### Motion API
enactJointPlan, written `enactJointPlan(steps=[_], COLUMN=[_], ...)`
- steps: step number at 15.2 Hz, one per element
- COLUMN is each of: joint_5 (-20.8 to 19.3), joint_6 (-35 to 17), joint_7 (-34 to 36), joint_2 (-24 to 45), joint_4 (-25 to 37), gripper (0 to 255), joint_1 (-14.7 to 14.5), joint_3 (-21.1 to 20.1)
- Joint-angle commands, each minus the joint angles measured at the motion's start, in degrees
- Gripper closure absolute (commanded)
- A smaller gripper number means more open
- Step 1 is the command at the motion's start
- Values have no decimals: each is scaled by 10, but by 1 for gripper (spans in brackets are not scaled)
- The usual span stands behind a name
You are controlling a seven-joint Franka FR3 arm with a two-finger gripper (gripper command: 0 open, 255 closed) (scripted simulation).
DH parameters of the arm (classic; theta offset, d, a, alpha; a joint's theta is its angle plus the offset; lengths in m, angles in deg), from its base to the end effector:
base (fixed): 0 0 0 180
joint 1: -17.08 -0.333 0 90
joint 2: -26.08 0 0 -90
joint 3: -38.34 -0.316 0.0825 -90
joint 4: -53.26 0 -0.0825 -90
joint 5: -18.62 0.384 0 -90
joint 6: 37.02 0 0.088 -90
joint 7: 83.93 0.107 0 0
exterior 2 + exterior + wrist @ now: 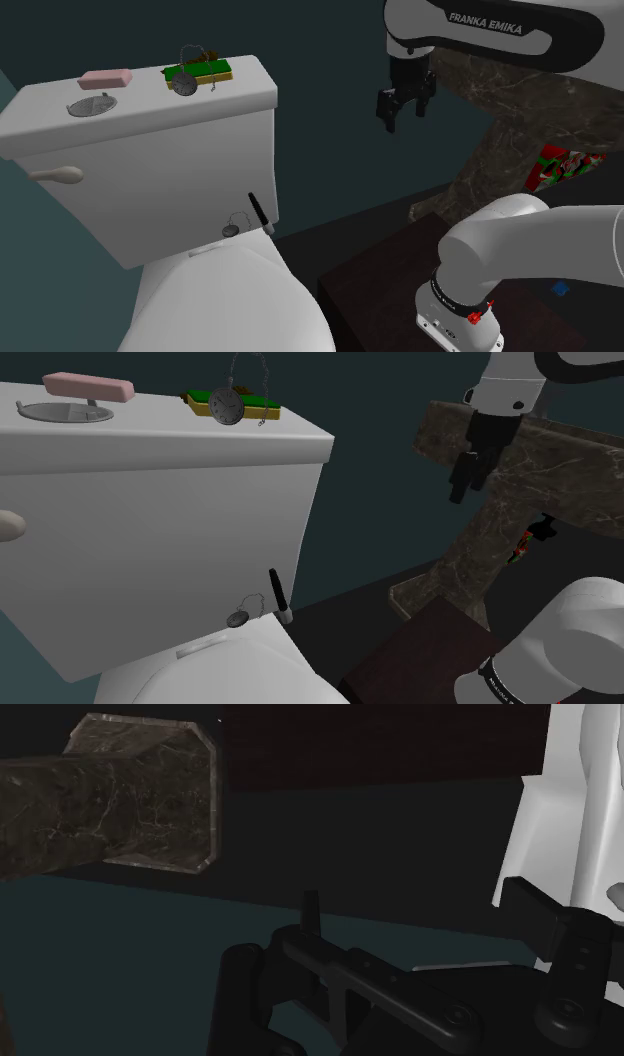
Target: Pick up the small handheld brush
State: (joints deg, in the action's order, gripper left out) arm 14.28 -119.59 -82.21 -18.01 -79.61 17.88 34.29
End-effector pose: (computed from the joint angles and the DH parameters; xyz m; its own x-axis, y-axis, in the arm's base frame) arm 0.2974 0.0148 0.5922 0.9945 -0.0083 -0.1046 0.0052 -0.9918 0.1278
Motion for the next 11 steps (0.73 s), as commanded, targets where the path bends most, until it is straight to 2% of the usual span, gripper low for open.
enactJointPlan(steps=[1, 11], joint_5=[0, 70], joint_6=[0, -203], joint_7=[0, 60], joint_2=[0, 19], joint_4=[0, -126], gripper=[0, 0], joint_1=[0, -49], joint_3=[0, -70])
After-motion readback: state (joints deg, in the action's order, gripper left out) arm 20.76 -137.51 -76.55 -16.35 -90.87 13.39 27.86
